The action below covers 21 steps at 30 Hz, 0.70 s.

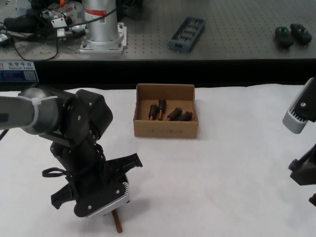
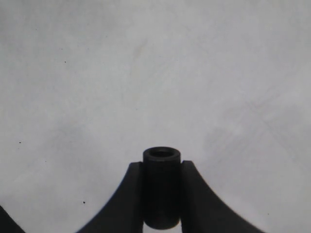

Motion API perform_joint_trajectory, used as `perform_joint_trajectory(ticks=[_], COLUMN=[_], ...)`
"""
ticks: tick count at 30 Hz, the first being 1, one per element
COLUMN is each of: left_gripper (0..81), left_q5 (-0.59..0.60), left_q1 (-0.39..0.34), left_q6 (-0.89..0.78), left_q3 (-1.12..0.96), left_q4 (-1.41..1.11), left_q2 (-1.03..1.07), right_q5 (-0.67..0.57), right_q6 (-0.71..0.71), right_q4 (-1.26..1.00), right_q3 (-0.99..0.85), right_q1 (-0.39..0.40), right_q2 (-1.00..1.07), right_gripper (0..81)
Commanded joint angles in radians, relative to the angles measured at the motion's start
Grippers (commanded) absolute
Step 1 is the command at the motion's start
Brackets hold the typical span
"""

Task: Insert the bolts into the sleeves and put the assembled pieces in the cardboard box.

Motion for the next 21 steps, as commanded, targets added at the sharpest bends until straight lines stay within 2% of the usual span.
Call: perform_joint_trajectory(ticks=[1,6,11,17,21], left_gripper=[46.4,46.5,46.5,46.5,46.5], left_q5=[0.014,0.012,-0.045,0.004,0.078], left_q1=[0.001,-0.001,-0.007,-0.029,-0.042], left_q6=[-0.080,-0.231,-0.600,-1.287,-1.845], left_q3=[0.002,0.002,-0.001,-0.001,-0.001], left_q4=[0.020,0.041,0.085,0.144,0.158], left_q2=[0.002,-0.001,-0.042,-0.181,-0.250], right_q5=[-0.014,-0.014,-0.014,-0.014,-0.014], right_q6=[0.001,0.001,0.001,0.050,0.069], right_q4=[-0.009,-0.003,0.012,0.047,0.090], right_q3=[-0.003,-0.003,-0.003,-0.003,-0.003], right_q1=[-0.005,-0.005,-0.005,-0.005,-0.005], right_q2=[-0.016,-0.016,-0.016,-0.016,-0.016], right_gripper=[2.6,2.6,2.6,2.6,2.6])
